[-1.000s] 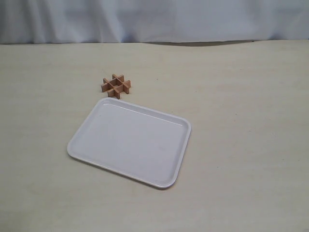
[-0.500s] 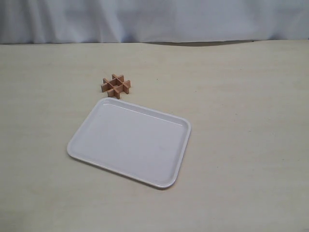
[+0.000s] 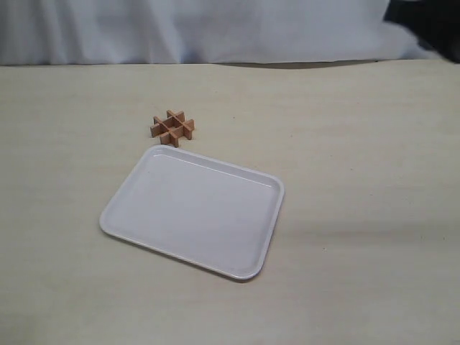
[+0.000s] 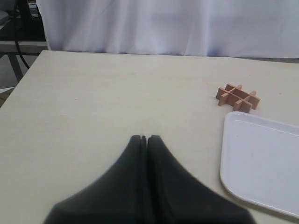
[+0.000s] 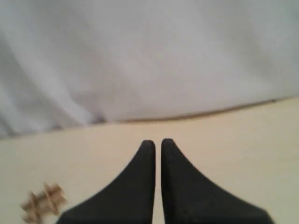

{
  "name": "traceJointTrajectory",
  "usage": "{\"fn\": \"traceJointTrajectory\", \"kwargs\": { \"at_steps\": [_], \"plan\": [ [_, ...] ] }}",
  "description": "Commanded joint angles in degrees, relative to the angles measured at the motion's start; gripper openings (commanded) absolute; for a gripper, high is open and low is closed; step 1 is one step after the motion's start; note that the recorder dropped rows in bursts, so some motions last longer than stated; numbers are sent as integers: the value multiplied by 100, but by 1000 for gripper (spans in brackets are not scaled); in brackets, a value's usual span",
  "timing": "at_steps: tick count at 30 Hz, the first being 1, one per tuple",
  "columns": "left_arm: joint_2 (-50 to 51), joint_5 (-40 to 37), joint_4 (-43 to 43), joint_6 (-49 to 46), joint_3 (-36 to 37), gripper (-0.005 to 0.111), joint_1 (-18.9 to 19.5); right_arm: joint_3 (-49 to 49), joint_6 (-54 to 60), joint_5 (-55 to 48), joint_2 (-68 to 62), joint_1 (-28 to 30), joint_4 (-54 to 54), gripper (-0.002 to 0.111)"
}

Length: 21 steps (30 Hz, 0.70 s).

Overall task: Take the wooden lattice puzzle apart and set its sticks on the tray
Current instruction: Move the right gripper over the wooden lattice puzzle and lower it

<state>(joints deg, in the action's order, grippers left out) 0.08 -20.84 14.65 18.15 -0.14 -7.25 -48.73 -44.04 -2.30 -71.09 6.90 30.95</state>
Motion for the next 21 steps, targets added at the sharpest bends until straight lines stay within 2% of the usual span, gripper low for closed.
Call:
{"fn": "traceJointTrajectory", "kwargs": {
  "at_steps": [1, 4, 6, 9, 11, 12, 16, 21],
  "plan": [
    [-8, 34, 29, 5, 14, 0, -34, -613, 956, -1669, -1214, -628, 319, 5],
    [-8, 34, 29, 5, 14, 0, -34, -1068, 1633, -2721, -2046, -986, 195, 5],
    [-8, 34, 29, 5, 14, 0, -34, -1371, 2320, -3220, -2477, -1159, -294, 5],
    [-8, 34, 29, 5, 14, 0, -34, -1831, 4404, -3630, -2946, -1238, -2117, 5],
    [-8, 34, 29, 5, 14, 0, -34, -2154, 5835, -3961, -3149, -1238, -3709, 5],
    [-8, 34, 29, 5, 14, 0, -34, -2277, 6245, -4028, -3205, -1238, -4171, 5],
    [-8, -1, 29, -6, 14, 0, -34, -2381, 7214, -3510, -3301, -1238, -5635, 5],
    [-8, 10, 29, -5, 14, 0, -34, -2177, 7731, -2452, -3405, -1248, -6428, 5]
  ]
}}
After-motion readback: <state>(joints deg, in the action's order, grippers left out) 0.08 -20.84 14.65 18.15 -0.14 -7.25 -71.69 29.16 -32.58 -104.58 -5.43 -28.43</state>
